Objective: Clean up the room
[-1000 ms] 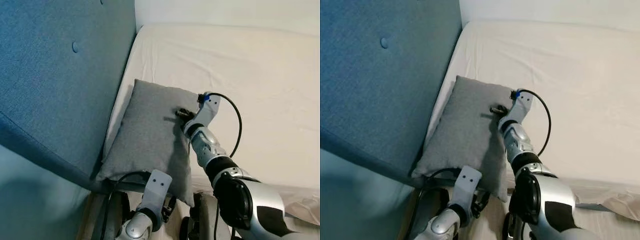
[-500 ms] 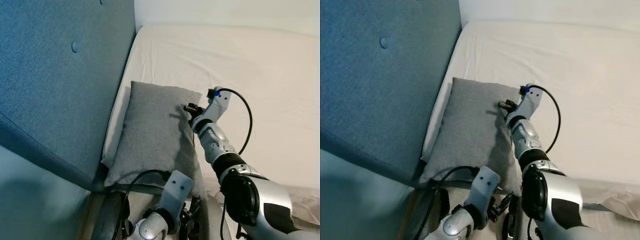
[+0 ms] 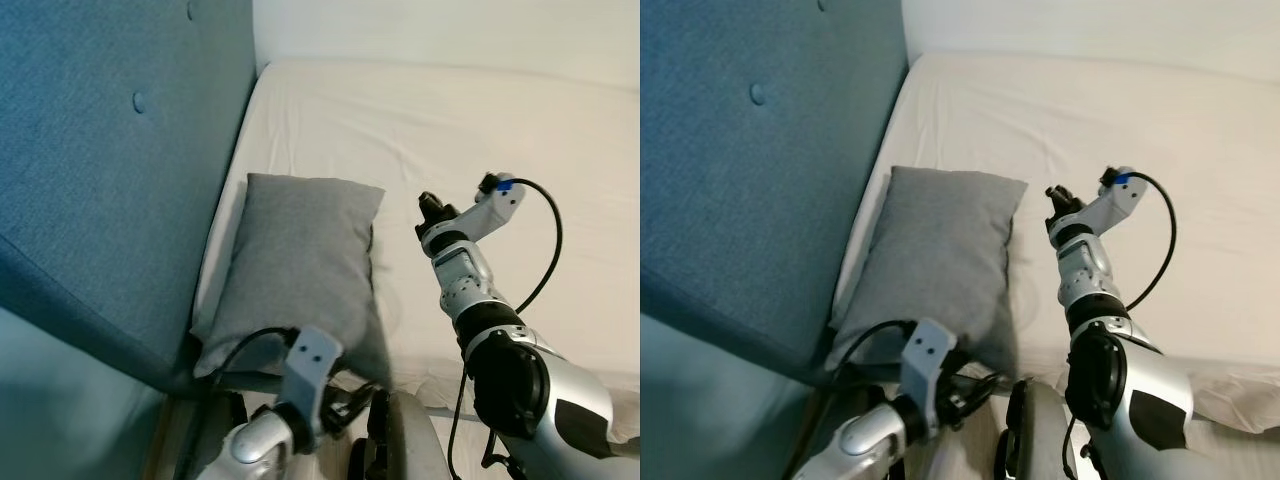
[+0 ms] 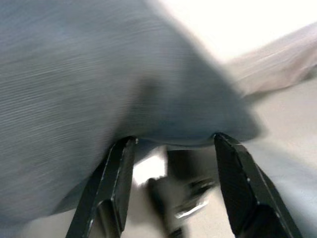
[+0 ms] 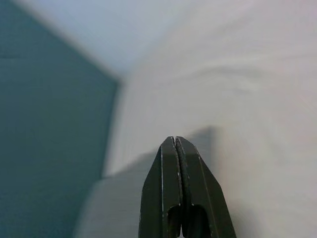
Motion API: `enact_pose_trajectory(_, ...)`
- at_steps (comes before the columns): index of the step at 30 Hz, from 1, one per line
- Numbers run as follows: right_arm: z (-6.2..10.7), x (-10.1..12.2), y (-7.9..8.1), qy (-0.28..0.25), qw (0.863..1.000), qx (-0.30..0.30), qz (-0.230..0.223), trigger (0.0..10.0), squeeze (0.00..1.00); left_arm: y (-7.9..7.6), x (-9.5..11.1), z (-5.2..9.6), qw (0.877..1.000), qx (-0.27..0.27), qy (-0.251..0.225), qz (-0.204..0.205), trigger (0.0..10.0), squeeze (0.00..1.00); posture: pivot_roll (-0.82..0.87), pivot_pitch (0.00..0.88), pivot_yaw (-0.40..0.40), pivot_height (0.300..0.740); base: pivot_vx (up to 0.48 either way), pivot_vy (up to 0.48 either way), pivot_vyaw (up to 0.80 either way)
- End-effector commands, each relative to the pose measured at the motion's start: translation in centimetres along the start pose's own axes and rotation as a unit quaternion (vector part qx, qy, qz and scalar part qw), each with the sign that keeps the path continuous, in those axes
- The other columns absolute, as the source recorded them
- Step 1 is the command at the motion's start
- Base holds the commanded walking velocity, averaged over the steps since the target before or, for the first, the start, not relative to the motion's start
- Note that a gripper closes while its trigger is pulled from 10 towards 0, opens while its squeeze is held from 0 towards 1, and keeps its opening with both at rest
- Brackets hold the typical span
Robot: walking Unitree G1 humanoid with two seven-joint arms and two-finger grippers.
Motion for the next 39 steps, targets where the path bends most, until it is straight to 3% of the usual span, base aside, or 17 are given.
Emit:
enact_pose_trajectory(1,-0.3,0.3,1.2,-0.009,0.998,0.055,0.008,10.0,0.00,1.7,-0.8,0.5,0.999,0.049,0.008,-0.006,10.0,0.00,0.06,0.277,-0.073,0.596,0.000,0.000,0.00)
enact_pose_trajectory(2,0.1,-0.6,1.7,0.008,0.995,0.082,0.062,10.0,0.00,1.9,0.2,0.5,0.998,0.046,-0.008,0.029,10.0,0.00,0.05,0.274,-0.070,0.596,0.000,0.000,0.00)
enact_pose_trajectory(4,0.2,-0.8,1.8,0.012,0.993,0.089,0.076,10.0,0.00,1.9,0.5,0.5,0.998,0.043,-0.012,0.039,10.0,0.00,0.05,0.274,-0.070,0.596,0.000,0.000,0.00)
enact_pose_trajectory(7,1.6,-3.5,1.1,0.074,0.979,0.085,0.169,10.0,0.00,0.5,1.4,1.3,0.998,-0.022,-0.005,0.065,10.0,0.00,0.04,0.271,-0.062,0.596,0.000,0.000,0.00)
enact_pose_trajectory(11,3.3,-6.0,-0.2,0.122,0.960,0.066,0.242,10.0,0.00,-0.5,1.9,2.4,0.996,-0.061,-0.007,0.063,10.0,0.00,0.04,0.267,-0.057,0.596,0.000,0.000,0.00)
enact_pose_trajectory(13,3.8,-6.5,-0.5,0.130,0.956,0.062,0.257,10.0,0.00,-0.6,2.0,2.6,0.996,-0.064,-0.011,0.062,10.0,0.00,0.04,0.266,-0.056,0.596,0.000,0.000,0.00)
enact_pose_trajectory(16,4.9,-7.2,-0.8,0.137,0.937,0.071,0.314,10.0,0.00,-0.1,2.7,3.1,0.997,-0.040,-0.035,0.053,10.0,0.00,0.03,0.260,-0.052,0.596,0.000,0.000,0.00)
enact_pose_trajectory(23,7.0,-6.8,0.6,0.086,0.933,0.112,0.331,10.0,0.00,2.0,4.9,5.3,0.997,-0.010,-0.074,0.035,10.0,0.00,0.02,0.244,-0.039,0.596,0.000,0.000,0.00)
enact_pose_trajectory(25,8.0,-7.2,1.6,0.085,0.936,0.141,0.312,10.0,0.00,3.9,4.9,6.1,0.998,0.011,-0.068,-0.014,10.0,0.00,0.01,0.236,-0.039,0.596,0.000,0.000,0.00)
enact_pose_trajectory(26,8.0,-7.2,1.6,0.085,0.936,0.141,0.312,10.0,0.00,3.9,4.9,6.1,0.998,0.011,-0.068,-0.014,10.0,0.00,0.01,0.236,-0.039,0.596,0.000,0.000,0.00)
enact_pose_trajectory(27,9.3,-8.6,3.1,0.114,0.923,0.206,0.303,10.0,0.00,6.2,4.1,6.2,0.994,0.056,-0.043,-0.084,10.0,0.00,0.00,0.233,-0.039,0.596,0.000,0.000,0.00)
enact_pose_trajectory(28,9.3,-8.6,3.1,0.114,0.923,0.206,0.303,10.0,0.00,6.2,4.1,6.2,0.994,0.056,-0.043,-0.084,10.0,0.00,0.00,0.233,-0.039,0.596,0.000,0.000,0.00)
enact_pose_trajectory(30,10.6,-10.2,4.4,0.145,0.902,0.265,0.308,10.0,0.00,8.2,3.6,6.0,0.988,0.097,-0.028,-0.120,10.0,0.00,0.00,0.235,-0.043,0.596,0.000,0.000,0.00)
enact_pose_trajectory(32,11.1,-10.8,4.6,0.155,0.895,0.271,0.319,10.0,0.00,9.4,3.4,5.9,0.983,0.119,-0.018,-0.140,10.0,0.00,-0.01,0.236,-0.047,0.596,0.000,0.000,0.00)
enact_pose_trajectory(35,11.2,-10.9,4.6,0.156,0.897,0.267,0.314,10.0,0.00,9.7,3.3,5.9,0.983,0.126,-0.016,-0.131,10.0,0.00,-0.01,0.236,-0.047,0.596,0.000,0.000,0.00)
enact_pose_trajectory(37,11.5,-10.7,4.9,0.148,0.903,0.255,0.313,10.0,0.00,10.9,3.7,6.2,0.982,0.171,-0.041,-0.066,10.0,0.00,-0.01,0.236,-0.052,0.596,0.000,0.000,0.00)
enact_pose_trajectory(39,11.7,-10.8,4.7,0.158,0.901,0.238,0.327,10.0,0.00,11.2,3.9,6.4,0.980,0.183,-0.052,-0.054,10.0,0.00,-0.02,0.235,-0.055,0.596,0.000,0.000,0.00)
Point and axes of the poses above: a point about 5 cm out from each wrist's last joint towards the gripper, its own z axis pointing back from the gripper into the wrist, its own x axis along the axis of the wrist's last joint, y = z × x, the point moved 1 cm from there along -z, pointing out of the wrist towards the gripper, and after that the axes turned 14 degrees about z, right-handed, at the moved point
